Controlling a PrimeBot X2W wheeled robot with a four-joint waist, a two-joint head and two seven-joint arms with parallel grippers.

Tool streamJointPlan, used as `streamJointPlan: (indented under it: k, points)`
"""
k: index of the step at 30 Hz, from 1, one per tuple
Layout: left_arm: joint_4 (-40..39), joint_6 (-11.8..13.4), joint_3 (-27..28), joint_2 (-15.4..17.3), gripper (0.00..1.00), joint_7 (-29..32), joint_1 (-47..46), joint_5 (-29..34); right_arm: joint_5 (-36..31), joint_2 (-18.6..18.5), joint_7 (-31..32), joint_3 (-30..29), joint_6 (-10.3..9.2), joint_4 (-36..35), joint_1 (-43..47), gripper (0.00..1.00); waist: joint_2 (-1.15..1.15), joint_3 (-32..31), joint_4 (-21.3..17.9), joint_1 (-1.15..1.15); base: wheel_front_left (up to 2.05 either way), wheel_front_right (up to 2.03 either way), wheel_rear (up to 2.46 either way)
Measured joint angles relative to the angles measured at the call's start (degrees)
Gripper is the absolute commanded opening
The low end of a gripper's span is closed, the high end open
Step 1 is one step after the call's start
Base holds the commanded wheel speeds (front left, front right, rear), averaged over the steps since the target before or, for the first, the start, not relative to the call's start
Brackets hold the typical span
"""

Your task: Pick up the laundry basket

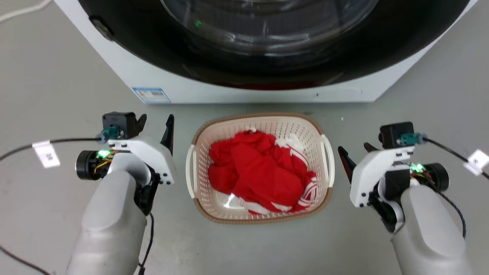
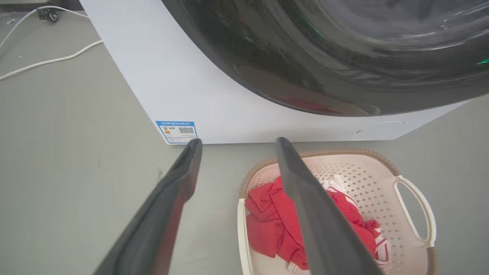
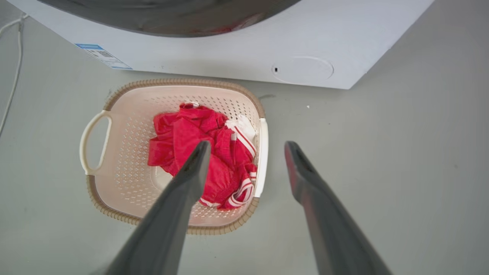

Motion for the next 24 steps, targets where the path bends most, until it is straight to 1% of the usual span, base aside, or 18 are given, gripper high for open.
streamJointPlan:
  k: [3,7,12,14,17,21,24]
  points:
    - [3.85,-0.01,-2.64,0.38,1.0,3.3,-3.02,-3.09,0.52,0.01,1.64,1.07,0.0,4.08,-3.81,1.0,0.0,3.11,-0.31,0.0,0.0,0.0,0.0]
    - [7.27,-0.09,-6.38,1.88,1.0,8.31,-7.22,-8.04,1.45,0.01,3.53,2.59,0.0,9.81,-8.95,1.0,0.0,7.24,-0.79,0.0,0.0,0.0,0.0]
    - [9.79,-0.09,-11.11,4.36,1.0,15.13,-11.12,-13.95,3.23,0.01,4.89,3.86,0.0,16.7,-15.16,1.0,0.0,12.0,-1.4,0.0,0.0,0.0,0.0]
    - [10.48,-0.09,-12.95,5.38,1.0,17.48,-12.43,-15.41,3.71,0.02,5.34,4.45,0.0,19.29,-17.61,1.0,0.0,13.68,-1.65,0.0,0.0,0.0,0.0]
    - [11.26,-0.09,-15.4,6.15,1.0,21.83,-13.61,-18.92,4.79,0.01,5.88,5.39,0.0,22.82,-20.87,1.0,0.0,16.03,-2.01,0.0,0.0,0.0,0.0]
    - [11.49,-0.09,-18.04,8.01,1.0,24.38,-15.91,-21.81,6.13,0.03,6.28,7.23,0.0,26.87,-25.12,1.0,0.0,19.01,-2.46,0.0,0.0,0.0,0.0]
    - [11.7,-0.09,-19.8,8.68,1.0,24.99,-17.44,-23.16,7.16,0.0,6.11,8.35,0.0,29.47,-27.76,1.0,0.0,21.14,-2.79,0.0,0.0,0.0,0.0]
